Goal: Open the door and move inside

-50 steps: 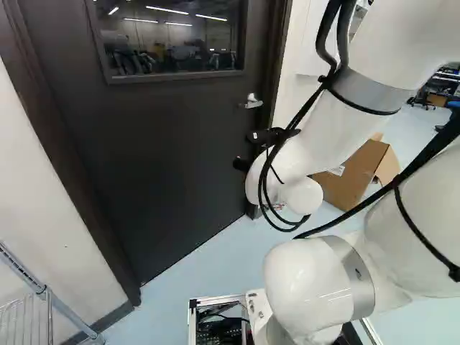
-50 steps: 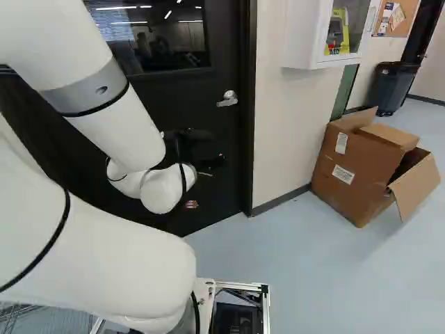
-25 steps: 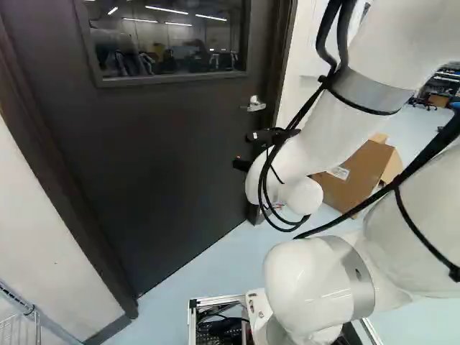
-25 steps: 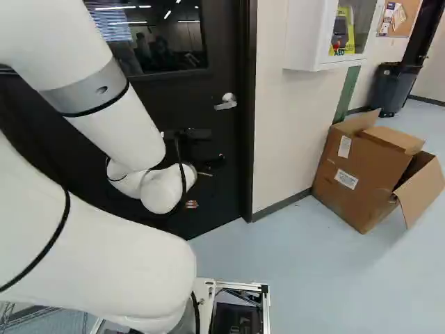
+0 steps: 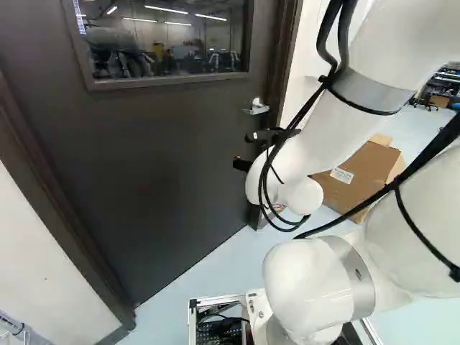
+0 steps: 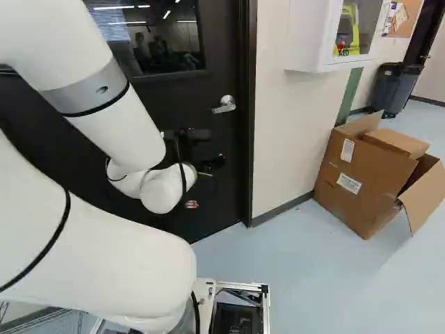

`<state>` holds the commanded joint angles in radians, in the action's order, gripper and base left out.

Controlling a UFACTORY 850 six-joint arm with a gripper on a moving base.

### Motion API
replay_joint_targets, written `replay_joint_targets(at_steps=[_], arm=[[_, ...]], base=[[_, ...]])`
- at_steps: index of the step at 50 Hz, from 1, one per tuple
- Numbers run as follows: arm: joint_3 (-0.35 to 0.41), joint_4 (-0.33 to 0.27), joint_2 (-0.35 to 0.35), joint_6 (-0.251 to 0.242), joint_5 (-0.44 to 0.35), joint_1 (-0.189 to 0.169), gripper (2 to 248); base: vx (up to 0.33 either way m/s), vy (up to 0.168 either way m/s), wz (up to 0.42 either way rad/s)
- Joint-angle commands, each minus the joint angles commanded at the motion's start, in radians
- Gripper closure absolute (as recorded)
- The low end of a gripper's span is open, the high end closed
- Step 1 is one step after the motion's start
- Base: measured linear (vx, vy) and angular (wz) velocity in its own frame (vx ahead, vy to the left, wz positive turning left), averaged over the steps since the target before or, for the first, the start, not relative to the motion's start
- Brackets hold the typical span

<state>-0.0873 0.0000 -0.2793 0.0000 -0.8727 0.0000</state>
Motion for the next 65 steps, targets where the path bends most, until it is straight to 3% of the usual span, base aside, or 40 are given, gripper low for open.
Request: replay_joint_targets(at_steps=[18, 45, 65], arm=[[-0.008, 0.0, 0.002, 0.0, 0.0, -0.003, 3], [-0.123, 0.0, 0.059, 0.0, 0.0, -0.038, 3], [-0.181, 0.0, 0.068, 0.0, 0.0, -0.04, 3]], base=[[0.0, 0.0, 0.0], [0.0, 0.0, 0.0], [0.0, 0.0, 0.0]])
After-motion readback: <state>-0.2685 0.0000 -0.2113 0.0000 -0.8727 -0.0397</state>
